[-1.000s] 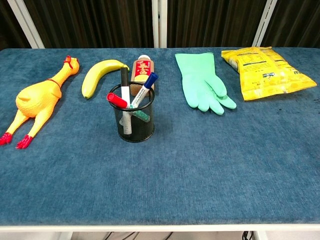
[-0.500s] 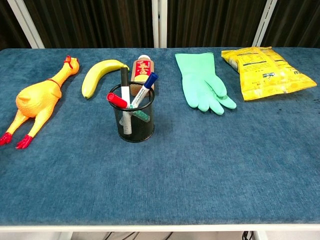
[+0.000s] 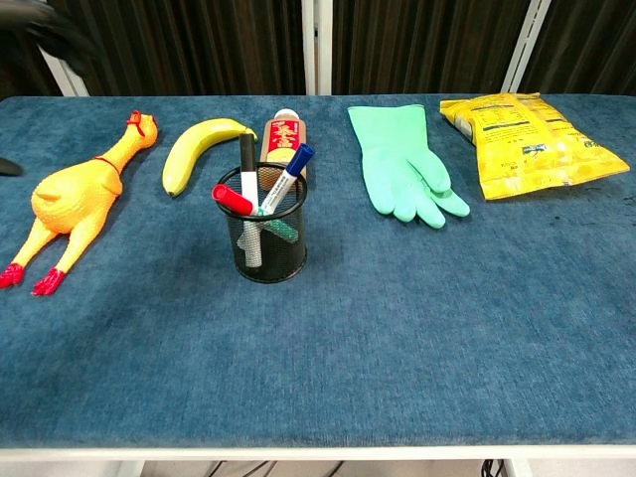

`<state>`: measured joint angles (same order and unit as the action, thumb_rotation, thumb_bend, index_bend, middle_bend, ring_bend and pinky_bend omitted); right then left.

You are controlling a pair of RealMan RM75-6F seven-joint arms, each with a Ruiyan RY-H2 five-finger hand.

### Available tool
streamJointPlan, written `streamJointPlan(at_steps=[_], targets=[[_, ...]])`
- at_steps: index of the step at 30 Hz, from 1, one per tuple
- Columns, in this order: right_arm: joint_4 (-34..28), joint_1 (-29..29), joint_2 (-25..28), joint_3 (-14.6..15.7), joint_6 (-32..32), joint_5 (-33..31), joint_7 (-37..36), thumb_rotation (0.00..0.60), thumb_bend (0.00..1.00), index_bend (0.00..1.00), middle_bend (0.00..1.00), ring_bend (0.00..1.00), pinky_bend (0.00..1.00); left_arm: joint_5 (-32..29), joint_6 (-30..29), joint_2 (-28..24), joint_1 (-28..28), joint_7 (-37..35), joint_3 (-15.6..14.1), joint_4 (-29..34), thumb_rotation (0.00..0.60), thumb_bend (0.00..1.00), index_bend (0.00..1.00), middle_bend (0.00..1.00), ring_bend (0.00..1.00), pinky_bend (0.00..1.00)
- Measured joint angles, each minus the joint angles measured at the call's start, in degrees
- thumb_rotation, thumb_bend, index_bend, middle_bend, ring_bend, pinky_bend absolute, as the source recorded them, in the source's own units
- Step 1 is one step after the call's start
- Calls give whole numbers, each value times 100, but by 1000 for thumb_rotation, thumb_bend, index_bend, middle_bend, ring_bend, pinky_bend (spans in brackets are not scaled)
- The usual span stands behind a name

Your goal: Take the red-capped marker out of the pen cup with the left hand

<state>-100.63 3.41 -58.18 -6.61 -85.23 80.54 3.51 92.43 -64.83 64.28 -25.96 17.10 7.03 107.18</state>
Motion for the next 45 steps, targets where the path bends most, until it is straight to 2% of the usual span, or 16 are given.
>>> streamJointPlan(at_steps=[5,11,17,32,45], targets=[[22,-7,38,14,32,-15,-62,600,177,0,0,0,0,-10,250,586,-320,150,20,-207,600,91,217,303,249,362],[41,-22,77,50,43,18,-83,600,177,0,0,0,0,40,466,1183,-592,213,-90,-670,600,90,225,343,278,375],[53,-28,92,52,91,-66,-93,600,177,0,0,0,0,324,343,1583,-759,91,-139,-1022,600,125,315,441,386,467],[-83,35,162,54,271,-202,29,600,177,0,0,0,0,1030,-527,2315,-926,74,-236,-2304,600,162,426,524,469,519],[-149,49,217,50,274,-194,-9,600,177,0,0,0,0,825,-487,2562,-1063,-771,-350,-2404,600,223,442,532,481,522]])
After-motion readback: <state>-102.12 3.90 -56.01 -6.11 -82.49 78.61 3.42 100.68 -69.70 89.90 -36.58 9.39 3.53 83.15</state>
